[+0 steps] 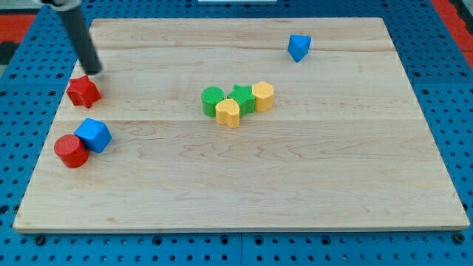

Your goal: Push the red star into the top right of the blue cube

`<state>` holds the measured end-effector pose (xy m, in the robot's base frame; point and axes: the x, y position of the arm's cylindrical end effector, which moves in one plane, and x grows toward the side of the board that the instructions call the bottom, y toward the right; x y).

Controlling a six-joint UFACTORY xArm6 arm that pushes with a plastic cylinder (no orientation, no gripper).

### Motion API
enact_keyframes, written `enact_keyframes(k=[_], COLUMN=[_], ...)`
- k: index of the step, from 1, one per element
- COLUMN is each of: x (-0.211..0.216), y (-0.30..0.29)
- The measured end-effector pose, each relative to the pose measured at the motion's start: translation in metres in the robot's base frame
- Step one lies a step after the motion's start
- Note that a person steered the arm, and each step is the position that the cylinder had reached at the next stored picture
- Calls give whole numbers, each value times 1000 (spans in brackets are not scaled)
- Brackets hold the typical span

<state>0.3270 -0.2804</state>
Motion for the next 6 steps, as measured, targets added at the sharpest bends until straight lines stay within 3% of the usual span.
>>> enact_keyframes(k=[1,2,3,4,5,6], x=[40,65,53,68,110,94], y=[-3,65,71,104,99,138])
